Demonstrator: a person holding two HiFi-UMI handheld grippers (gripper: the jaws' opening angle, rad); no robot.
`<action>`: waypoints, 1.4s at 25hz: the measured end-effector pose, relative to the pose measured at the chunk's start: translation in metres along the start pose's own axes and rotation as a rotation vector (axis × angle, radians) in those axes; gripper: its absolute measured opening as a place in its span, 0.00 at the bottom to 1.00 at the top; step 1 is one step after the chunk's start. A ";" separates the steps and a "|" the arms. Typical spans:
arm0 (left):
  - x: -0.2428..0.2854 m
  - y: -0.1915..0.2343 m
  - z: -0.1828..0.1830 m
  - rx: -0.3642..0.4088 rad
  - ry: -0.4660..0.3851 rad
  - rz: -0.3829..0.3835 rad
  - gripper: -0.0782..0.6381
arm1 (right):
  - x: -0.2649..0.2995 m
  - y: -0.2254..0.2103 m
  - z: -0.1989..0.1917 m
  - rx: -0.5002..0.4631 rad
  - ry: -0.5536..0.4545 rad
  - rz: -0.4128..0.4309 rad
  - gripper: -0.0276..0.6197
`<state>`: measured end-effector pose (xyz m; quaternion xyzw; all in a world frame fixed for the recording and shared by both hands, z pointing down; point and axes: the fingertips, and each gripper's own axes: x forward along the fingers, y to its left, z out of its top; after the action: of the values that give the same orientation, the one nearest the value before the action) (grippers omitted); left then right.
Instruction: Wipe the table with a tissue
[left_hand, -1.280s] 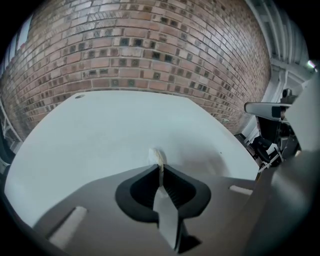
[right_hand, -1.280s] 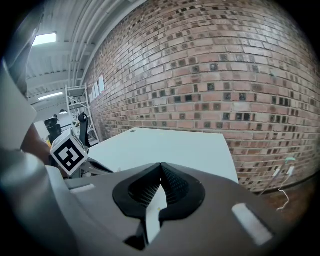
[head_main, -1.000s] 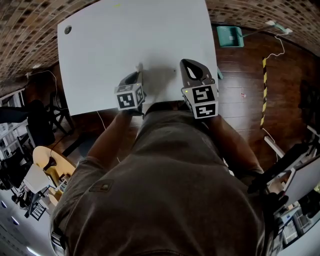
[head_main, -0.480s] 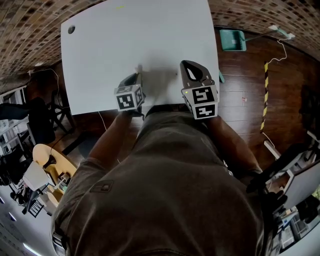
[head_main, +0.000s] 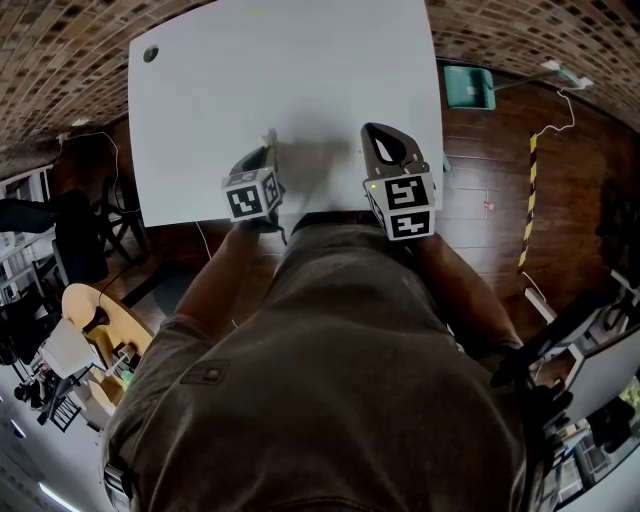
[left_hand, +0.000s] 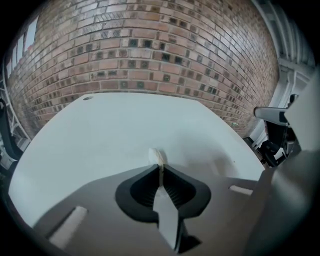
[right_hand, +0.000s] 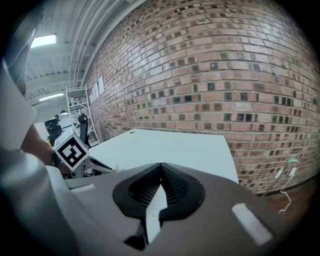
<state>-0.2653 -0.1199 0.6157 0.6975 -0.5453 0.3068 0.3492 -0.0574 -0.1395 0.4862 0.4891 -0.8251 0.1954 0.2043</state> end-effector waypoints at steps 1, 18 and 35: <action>0.001 -0.003 0.003 0.008 -0.001 -0.004 0.15 | 0.000 -0.001 0.000 0.000 0.000 -0.002 0.06; 0.028 -0.081 0.015 0.138 0.021 -0.113 0.15 | -0.026 -0.045 -0.007 0.032 -0.017 -0.073 0.06; -0.006 0.018 -0.013 -0.048 -0.008 0.079 0.15 | -0.010 -0.005 -0.001 -0.035 -0.012 0.033 0.06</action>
<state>-0.2850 -0.1089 0.6205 0.6682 -0.5809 0.3045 0.3511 -0.0486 -0.1341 0.4823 0.4728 -0.8377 0.1812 0.2046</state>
